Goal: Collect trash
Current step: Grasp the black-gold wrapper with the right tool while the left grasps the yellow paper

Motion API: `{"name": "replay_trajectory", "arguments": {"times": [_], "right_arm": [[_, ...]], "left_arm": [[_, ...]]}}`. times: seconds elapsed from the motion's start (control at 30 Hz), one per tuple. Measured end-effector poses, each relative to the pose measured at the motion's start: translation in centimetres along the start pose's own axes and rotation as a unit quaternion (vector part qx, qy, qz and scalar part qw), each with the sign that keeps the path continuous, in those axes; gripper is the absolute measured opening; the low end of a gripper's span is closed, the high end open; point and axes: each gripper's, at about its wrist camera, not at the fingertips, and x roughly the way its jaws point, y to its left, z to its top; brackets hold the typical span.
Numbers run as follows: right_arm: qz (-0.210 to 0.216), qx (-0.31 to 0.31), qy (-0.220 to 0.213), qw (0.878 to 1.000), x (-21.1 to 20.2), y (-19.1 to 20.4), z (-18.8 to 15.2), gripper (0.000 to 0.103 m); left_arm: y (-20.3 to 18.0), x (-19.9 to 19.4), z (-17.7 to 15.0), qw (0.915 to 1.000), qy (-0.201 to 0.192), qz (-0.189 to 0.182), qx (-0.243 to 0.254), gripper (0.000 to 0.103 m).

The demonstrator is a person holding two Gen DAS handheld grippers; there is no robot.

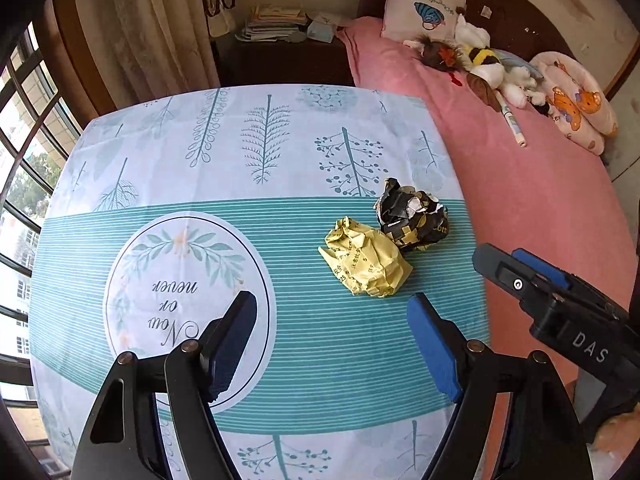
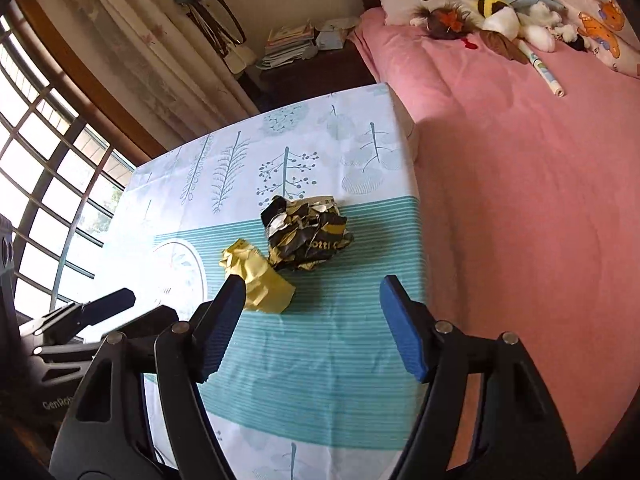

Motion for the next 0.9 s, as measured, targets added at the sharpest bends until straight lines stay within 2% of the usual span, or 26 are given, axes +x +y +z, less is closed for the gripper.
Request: {"name": "replay_trajectory", "arguments": {"times": [0.23,0.43,0.47,0.53,0.57,0.7,0.9], "right_arm": [[0.034,0.036,0.039,0.998,7.4,-1.5,4.0,0.07],[0.069,0.054,0.078,0.993,11.5,-1.4,4.3,0.071],[0.078,0.058,0.084,0.992,12.0,-1.3,4.1,0.07],[0.101,0.06,0.093,0.989,12.9,-1.4,3.9,0.058],[0.105,0.056,0.101,0.988,13.3,-1.3,3.7,0.047],[0.112,0.048,0.096,0.988,13.0,-1.2,3.3,0.043],[0.09,0.067,0.073,0.991,10.8,-3.0,2.6,0.042]], "left_arm": [[0.3,5.3,1.5,0.9988,0.036,0.0,-0.032,0.08],[0.1,7.6,2.6,0.9981,0.049,0.0,-0.036,0.08],[0.1,7.9,2.8,0.9981,0.05,0.002,-0.037,0.08],[0.0,8.6,3.2,0.9979,0.052,0.001,-0.039,0.08],[0.1,8.6,3.4,0.9978,0.052,-0.002,-0.041,0.08],[0.3,9.3,4.0,0.9974,0.054,-0.007,-0.047,0.08],[0.5,9.6,4.2,0.9967,0.057,-0.017,-0.056,0.08]]}}
